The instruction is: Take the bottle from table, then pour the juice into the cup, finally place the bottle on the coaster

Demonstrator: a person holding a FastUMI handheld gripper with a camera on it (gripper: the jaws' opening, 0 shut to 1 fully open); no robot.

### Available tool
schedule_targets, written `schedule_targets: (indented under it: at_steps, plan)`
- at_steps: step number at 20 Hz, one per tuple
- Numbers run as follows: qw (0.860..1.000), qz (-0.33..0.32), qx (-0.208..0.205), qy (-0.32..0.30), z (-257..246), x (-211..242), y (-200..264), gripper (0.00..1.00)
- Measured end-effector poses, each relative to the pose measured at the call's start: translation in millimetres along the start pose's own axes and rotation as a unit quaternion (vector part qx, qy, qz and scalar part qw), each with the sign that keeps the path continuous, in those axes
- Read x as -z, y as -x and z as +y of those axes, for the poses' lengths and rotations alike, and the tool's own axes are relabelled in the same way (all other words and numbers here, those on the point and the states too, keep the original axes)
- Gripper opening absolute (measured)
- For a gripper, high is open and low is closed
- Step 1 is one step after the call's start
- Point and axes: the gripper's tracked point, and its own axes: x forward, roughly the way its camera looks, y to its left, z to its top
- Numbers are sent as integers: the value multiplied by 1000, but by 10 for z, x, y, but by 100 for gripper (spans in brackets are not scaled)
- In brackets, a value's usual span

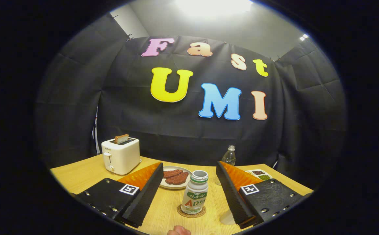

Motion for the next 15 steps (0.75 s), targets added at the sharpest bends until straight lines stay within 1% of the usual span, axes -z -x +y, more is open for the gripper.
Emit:
schedule_targets:
  at_steps: [2, 4, 8, 11, 15]
  plan:
    - [1000, 1, -7, -4, -54, 38, 110, 97]
    - [1000, 4, -3, -5, -210, 75, 199, 97]
    - [999, -7, -14, -28, -374, 45, 297, 97]
    - [1000, -1, -3, -13, -589, 96, 359, 97]
    - [1000, 2, 18, -16, -972, 168, 405, 97]
